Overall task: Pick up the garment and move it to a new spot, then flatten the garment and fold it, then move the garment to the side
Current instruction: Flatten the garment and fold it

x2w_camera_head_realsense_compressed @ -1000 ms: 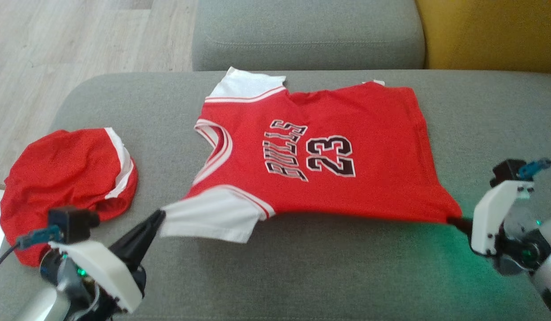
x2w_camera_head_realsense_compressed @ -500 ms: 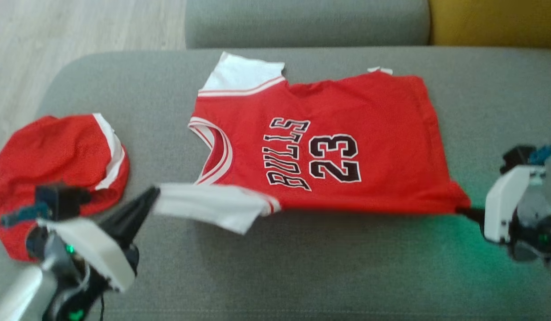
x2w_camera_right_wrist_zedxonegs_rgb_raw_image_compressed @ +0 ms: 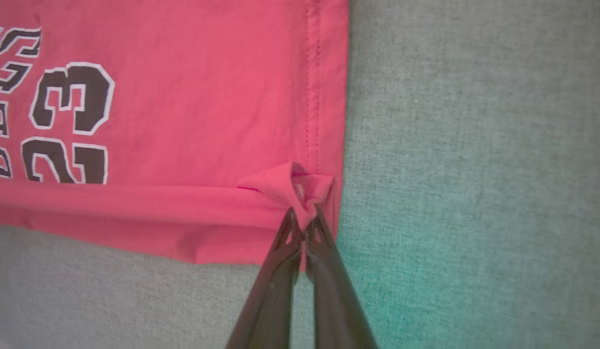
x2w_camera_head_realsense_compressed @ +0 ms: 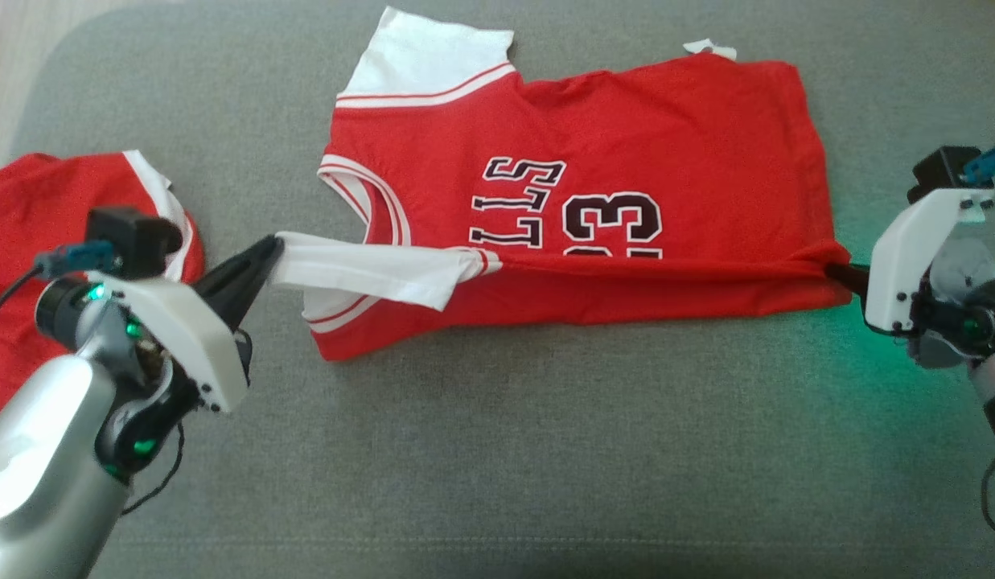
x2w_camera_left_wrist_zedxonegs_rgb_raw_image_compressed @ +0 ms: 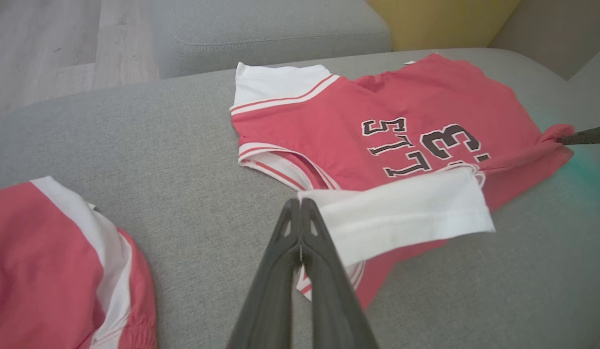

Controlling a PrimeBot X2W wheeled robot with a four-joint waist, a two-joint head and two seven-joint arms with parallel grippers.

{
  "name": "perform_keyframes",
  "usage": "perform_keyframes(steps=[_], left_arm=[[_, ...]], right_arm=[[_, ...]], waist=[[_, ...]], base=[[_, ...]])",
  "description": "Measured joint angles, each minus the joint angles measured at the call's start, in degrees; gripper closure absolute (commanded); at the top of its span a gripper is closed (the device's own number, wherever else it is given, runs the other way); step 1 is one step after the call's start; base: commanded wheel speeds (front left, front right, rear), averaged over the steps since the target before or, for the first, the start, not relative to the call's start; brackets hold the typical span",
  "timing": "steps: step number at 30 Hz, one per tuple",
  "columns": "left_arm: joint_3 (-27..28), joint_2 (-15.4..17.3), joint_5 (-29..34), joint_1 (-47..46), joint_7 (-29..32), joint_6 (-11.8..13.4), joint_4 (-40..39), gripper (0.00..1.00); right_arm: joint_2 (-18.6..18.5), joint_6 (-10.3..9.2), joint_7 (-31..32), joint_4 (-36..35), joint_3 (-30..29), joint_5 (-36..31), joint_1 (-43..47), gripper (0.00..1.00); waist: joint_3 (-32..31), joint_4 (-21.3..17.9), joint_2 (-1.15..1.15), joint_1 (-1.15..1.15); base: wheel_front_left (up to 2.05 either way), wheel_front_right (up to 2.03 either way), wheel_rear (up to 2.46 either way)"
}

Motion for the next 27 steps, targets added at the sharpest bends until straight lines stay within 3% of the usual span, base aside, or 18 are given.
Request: perform_keyframes(steps=[10, 11, 12, 13, 14, 15, 19, 27], left_arm=[[-3.9, -2.4, 0.5, -6.1, -3.3, -0.3, 8.5, 1.00], [-4.2, -2.6, 0.5, -6.7, -3.7, -0.4, 9.3, 1.00], [-4.4, -2.9, 0.5, -7.4, -4.1, -0.4, 10.1, 1.00], [-4.5, -3.3, 0.5, -8.0, -4.7, -0.4, 11.0, 0.71], [-4.6, -3.8, 0.5, -8.7, -5.4, -0.4, 12.0, 0.15], [-4.6, -4.1, 0.5, -9.2, -6.3, -0.3, 13.0, 0.00], [-3.9, -5.9, 1.1, -10.9, -9.3, 1.1, 16.5, 0.00], [2.9, -10.7, -0.7, -11.2, -22.0, 6.9, 18.8, 0.00]], right_arm=[[1.9, 0.00, -0.6, 2.7, -1.3, -2.7, -3.3, 1.00], [2.0, 0.00, -1.6, 2.7, -1.4, -3.1, -3.7, 0.11], [2.2, 0.00, -3.1, 2.7, -1.5, -3.8, -3.9, 0.00], [2.5, 0.00, -4.4, 2.9, -1.8, -4.4, -4.4, 0.00], [2.8, 0.00, -5.5, 2.9, -2.0, -4.8, -4.8, 0.00], [3.1, 0.00, -6.7, 3.0, -2.2, -5.0, -5.1, 0.00], [3.9, 0.00, -13.1, 3.0, -2.7, -5.8, -5.8, 0.00], [5.3, 0.00, -31.9, 0.6, -3.4, -7.2, -5.2, 0.00]], waist=[[2.8, 0.2, 0.00, 0.00], [3.0, 0.2, 0.00, 0.00], [3.2, 0.2, 0.00, 0.00], [3.4, 0.2, 0.00, 0.00], [3.6, 0.2, 0.00, 0.00], [3.7, 0.2, 0.00, 0.00], [3.4, 0.0, 0.00, 0.00], [1.0, -0.2, 0.00, 0.00]], base=[[0.00, 0.00, 0.00], [0.00, 0.00, 0.00], [0.00, 0.00, 0.00], [0.00, 0.00, 0.00], [0.00, 0.00, 0.00], [0.00, 0.00, 0.00], [0.00, 0.00, 0.00], [0.00, 0.00, 0.00]])
